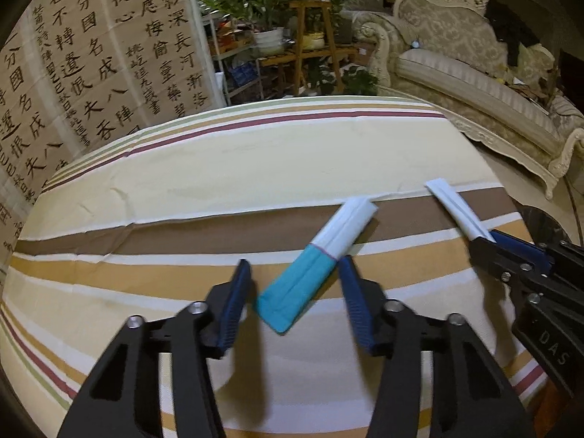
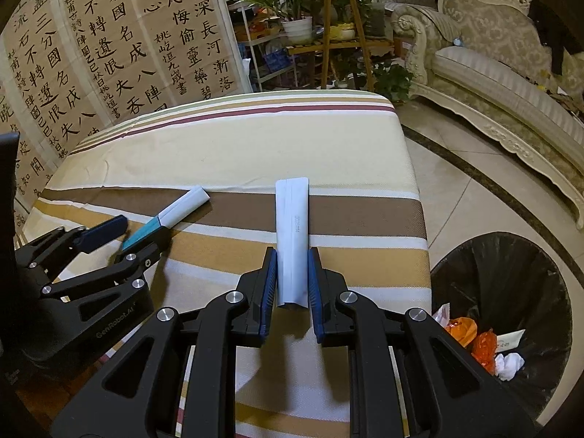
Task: Collect trash
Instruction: 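Grasp the white tube with the right gripper while the left grasps the blue-white tube, then carry both tubes over the bin and open both grippers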
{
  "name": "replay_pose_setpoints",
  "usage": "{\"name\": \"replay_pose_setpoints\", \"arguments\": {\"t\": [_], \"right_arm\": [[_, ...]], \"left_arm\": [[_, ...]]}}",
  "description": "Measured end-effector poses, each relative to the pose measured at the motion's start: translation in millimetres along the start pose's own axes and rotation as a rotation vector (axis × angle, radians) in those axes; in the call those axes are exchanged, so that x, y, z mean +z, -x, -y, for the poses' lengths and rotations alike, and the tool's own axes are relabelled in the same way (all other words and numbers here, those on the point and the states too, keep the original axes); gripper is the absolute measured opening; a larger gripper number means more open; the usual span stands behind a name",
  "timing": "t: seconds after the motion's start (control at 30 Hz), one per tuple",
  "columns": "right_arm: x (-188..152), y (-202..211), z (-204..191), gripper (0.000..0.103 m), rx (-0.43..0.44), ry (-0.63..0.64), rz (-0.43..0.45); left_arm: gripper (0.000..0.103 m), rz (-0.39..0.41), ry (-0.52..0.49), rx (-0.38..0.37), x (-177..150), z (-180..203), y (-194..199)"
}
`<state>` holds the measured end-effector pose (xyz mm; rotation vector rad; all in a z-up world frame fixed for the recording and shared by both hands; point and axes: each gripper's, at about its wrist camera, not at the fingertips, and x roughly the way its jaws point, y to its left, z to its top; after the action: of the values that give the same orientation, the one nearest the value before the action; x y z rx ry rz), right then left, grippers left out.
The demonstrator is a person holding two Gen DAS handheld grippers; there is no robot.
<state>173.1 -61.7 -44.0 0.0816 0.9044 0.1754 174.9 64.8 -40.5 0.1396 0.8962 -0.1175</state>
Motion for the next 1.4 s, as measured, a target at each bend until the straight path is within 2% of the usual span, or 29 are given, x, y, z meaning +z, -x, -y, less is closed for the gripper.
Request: {"name": "replay_pose_setpoints", "arguments": {"t": [0.07, 0.17, 0.5, 0.83, 1.4], "right_arm": [[-1, 0, 1, 0.017, 0.003, 0.000, 0.000], [-2, 2, 2, 0.017, 0.006, 0.000, 0.000], [-5, 8, -1, 0.017, 0.002, 0.008, 0.003], [-25, 26, -8, 0.017, 0.002, 0.016, 0.014], [-58, 69, -2, 0.016, -0.001, 0.010, 0.046]], "left_arm": [[0.031, 0.004, -0.012, -0.020, -1, 3, 1], [0.025, 0.007, -0.026, -0.015, -1, 7, 1], [0.020, 0.008, -0.004, -0.014, -9, 8, 10], [0.019, 0.041, 0.035, -0.004, -26, 5, 38], [0.019, 0.077, 0.075, -0.014, -58, 23, 78]]}}
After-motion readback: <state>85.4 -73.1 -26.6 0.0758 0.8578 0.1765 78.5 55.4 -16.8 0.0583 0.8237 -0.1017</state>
